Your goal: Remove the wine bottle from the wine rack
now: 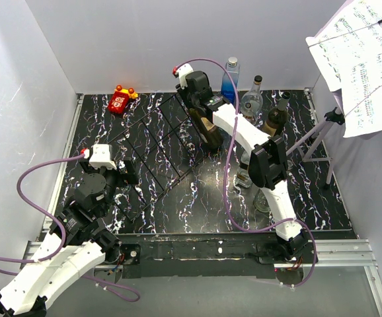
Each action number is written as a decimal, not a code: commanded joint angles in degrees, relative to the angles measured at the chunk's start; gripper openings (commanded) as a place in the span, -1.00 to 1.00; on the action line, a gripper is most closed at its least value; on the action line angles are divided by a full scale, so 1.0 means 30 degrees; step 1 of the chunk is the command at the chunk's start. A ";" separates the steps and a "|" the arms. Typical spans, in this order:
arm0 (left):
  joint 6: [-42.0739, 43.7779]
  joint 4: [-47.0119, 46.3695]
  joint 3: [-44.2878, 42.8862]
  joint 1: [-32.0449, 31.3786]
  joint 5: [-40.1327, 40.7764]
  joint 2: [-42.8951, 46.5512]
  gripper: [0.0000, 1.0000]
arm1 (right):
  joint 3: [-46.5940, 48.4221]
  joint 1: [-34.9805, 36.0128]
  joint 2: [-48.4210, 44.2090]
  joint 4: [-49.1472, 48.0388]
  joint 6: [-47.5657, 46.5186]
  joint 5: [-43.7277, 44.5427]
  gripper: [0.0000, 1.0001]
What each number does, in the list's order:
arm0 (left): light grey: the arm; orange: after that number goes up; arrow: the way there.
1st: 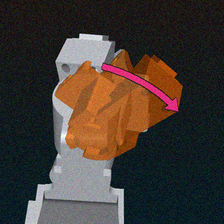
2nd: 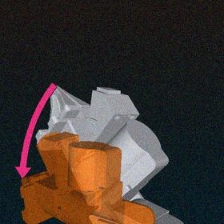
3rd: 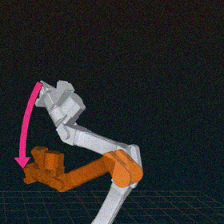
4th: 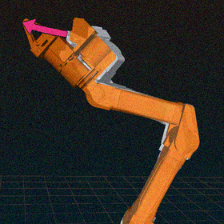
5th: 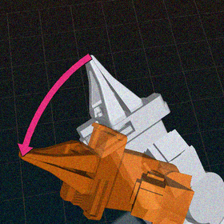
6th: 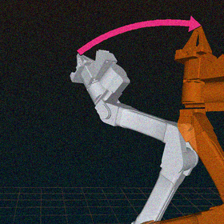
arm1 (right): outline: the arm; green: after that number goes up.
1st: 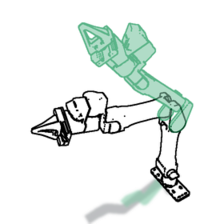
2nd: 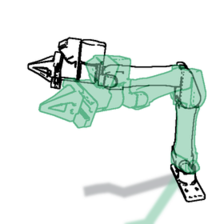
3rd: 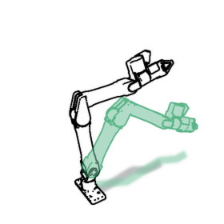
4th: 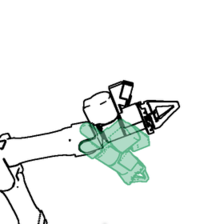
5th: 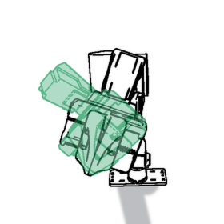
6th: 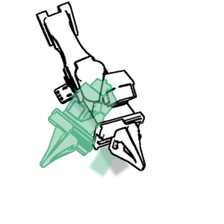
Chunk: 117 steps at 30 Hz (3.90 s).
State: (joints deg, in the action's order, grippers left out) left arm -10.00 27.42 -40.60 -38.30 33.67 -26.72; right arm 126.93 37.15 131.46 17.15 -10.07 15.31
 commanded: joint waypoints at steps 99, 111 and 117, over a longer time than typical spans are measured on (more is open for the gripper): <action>0.0784 -0.0351 0.0320 -0.0005 -0.0061 -0.0029 0.96 | -2.5058 0.4434 -2.6241 -0.5924 0.4027 -0.9206 0.33; -0.1265 0.0675 -0.3924 -0.0005 -0.7905 0.0792 0.96 | -1.9081 0.4434 -2.6327 0.2571 0.9204 -0.2738 0.72; -0.1881 0.1114 -0.5333 -0.0005 -0.9874 0.0615 0.96 | -1.7850 0.4434 -2.7266 0.5618 1.2785 0.0341 0.74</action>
State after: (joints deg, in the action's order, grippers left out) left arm -13.96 29.28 -54.74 -38.33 10.48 -24.51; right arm 69.58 50.28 51.62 25.91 19.53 7.64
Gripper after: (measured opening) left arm 0.981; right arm 0.865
